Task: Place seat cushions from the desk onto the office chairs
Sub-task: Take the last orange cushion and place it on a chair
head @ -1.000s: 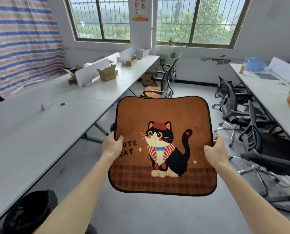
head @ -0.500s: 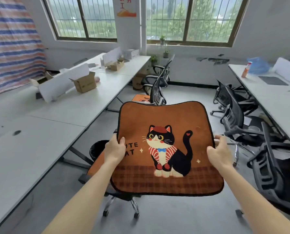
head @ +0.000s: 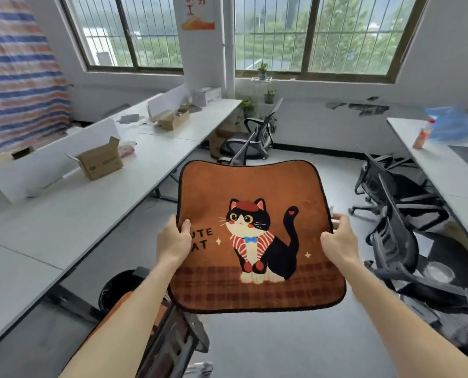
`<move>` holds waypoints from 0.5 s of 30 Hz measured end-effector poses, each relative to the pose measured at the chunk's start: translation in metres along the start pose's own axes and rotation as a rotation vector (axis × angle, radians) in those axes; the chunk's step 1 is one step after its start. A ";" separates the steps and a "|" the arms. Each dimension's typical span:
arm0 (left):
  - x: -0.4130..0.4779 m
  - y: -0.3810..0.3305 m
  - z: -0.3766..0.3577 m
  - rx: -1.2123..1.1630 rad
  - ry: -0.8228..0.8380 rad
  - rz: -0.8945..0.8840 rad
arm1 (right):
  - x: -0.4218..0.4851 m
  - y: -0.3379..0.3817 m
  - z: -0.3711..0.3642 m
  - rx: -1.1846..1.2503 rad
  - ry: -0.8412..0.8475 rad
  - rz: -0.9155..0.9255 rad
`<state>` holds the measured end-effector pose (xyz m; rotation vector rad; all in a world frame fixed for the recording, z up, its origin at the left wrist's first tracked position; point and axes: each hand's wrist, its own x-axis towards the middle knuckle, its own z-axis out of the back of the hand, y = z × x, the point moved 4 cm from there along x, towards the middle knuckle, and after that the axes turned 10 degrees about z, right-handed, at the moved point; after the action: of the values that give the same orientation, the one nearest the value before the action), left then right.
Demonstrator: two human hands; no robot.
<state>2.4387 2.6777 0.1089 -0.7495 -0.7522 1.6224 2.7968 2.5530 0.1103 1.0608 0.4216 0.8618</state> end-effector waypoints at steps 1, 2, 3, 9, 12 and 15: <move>0.015 -0.012 -0.010 0.006 -0.008 0.005 | 0.021 0.000 0.002 0.000 0.004 0.000; 0.038 -0.029 -0.030 0.005 -0.009 0.007 | 0.056 -0.004 0.003 0.003 0.004 0.004; 0.057 -0.042 -0.044 -0.008 -0.012 0.008 | 0.082 -0.005 0.003 0.003 0.003 0.008; 0.178 -0.111 -0.139 -0.044 -0.002 -0.007 | 0.248 -0.016 -0.011 -0.025 -0.013 0.037; 0.265 -0.143 -0.191 -0.026 0.004 0.008 | 0.342 -0.021 -0.023 -0.027 -0.018 0.038; 0.332 -0.194 -0.235 -0.009 0.016 0.020 | 0.432 -0.015 -0.026 -0.021 -0.022 0.042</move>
<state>2.6873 3.0538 0.0997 -0.7776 -0.7437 1.6302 3.0504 2.9039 0.1257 1.0621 0.3723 0.8897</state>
